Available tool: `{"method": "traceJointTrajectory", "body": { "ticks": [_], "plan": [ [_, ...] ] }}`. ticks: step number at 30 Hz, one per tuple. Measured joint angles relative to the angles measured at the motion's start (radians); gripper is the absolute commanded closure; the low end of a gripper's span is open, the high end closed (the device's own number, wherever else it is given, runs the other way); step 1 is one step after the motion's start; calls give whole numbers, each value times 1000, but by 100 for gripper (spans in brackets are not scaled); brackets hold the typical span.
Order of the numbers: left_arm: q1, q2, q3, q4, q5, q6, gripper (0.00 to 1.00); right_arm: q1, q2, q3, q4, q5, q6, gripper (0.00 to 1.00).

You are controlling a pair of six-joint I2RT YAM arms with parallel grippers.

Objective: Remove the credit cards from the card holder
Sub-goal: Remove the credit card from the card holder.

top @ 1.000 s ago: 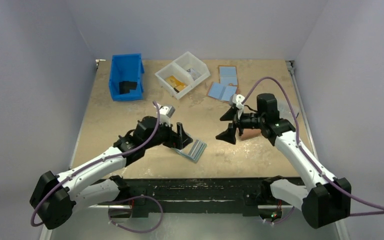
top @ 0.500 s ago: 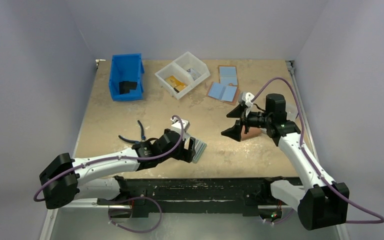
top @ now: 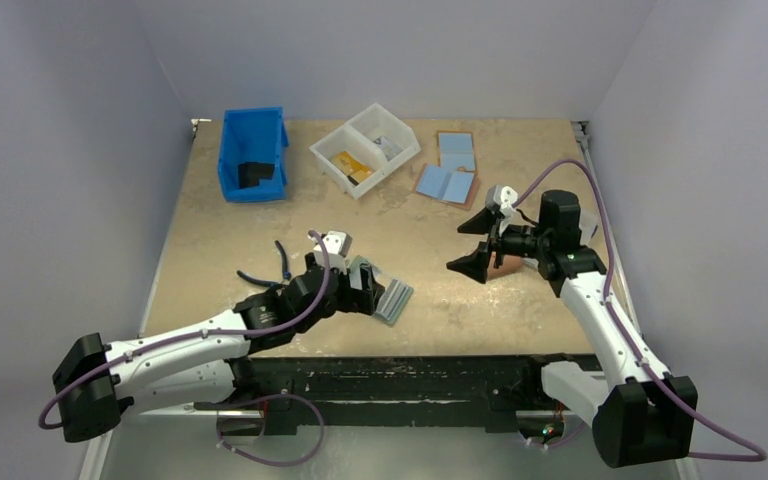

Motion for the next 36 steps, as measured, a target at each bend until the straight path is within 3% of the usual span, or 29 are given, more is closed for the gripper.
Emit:
{"method": "traceJointTrajectory", "body": {
  "ticks": [5, 11, 20, 36],
  "plan": [
    [0, -15, -21, 12, 24, -15, 3, -4, 0, -3, 1, 0, 0, 1],
    [-22, 134, 66, -67, 34, -20, 6, -7, 0, -3, -1, 1, -4, 1],
    [-134, 302, 213, -180, -64, -21, 29, -13, 1, -3, -9, 1, -13, 1],
    [-89, 554, 333, -194, -86, 106, 43, -20, 2, -3, -16, -6, -19, 1]
  ]
}}
